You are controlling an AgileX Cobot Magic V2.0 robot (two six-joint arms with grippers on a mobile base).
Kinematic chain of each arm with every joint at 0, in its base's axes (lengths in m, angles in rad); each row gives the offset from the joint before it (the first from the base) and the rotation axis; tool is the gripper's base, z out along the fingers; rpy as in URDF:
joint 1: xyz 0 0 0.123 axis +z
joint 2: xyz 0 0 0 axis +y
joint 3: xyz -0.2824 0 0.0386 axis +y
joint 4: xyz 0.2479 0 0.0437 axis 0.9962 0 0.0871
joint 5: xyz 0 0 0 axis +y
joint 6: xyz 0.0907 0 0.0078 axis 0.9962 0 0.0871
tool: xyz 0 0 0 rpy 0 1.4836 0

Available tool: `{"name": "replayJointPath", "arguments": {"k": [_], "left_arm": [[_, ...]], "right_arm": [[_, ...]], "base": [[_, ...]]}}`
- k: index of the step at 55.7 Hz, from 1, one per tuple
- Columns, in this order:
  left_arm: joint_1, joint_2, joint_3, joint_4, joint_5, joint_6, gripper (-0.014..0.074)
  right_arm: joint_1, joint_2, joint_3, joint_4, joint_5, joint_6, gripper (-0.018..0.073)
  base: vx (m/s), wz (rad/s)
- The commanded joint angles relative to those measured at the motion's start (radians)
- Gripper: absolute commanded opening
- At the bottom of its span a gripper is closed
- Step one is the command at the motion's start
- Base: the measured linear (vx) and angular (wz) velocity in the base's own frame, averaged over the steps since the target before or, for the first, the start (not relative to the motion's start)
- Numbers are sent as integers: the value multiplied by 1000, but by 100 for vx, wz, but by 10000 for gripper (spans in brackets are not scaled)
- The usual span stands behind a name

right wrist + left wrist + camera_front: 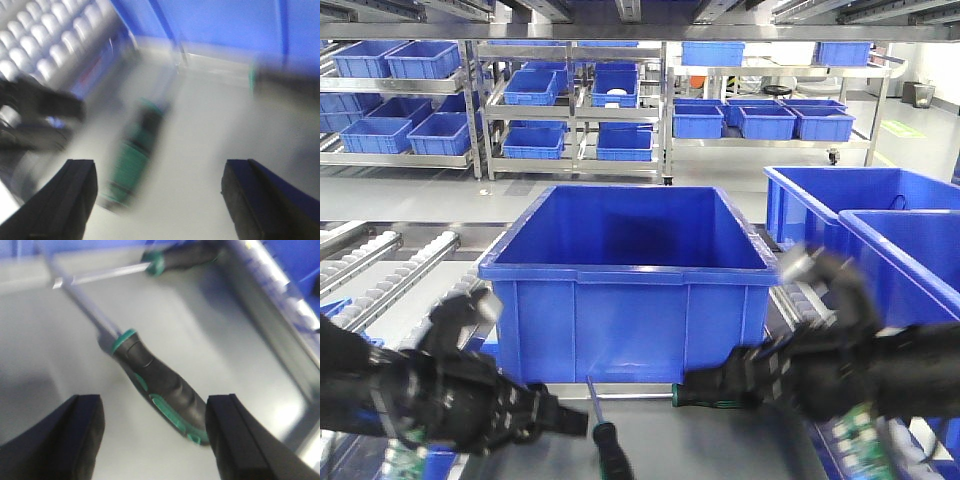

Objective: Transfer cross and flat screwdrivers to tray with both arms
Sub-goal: 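Open both grippers releasing the screwdrivers onto the tray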

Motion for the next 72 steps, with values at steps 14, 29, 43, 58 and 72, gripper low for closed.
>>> {"name": "replayJointPath", "arguments": {"k": [14,29,43,58,72], "left_arm": [[-6,-327,-27,10,-141,13,569],[-6,-419,-26,24,-136,13,569],[-6,-420,-26,24,-135,13,569],[-6,-437,-3,95,-178,13,552],[-6,-707,351,193,-492,-2,372]], "right_arm": [[-5,-243,-32,-97,-64,-6,567],[-5,-269,-32,-90,-57,-6,567],[-5,-269,-32,-90,-57,-6,567],[-5,-269,-32,-90,-56,-5,567],[-5,-269,-32,-90,-56,-5,567]], "base": [[0,0],[0,0],[0,0],[0,0],[0,0]]}}
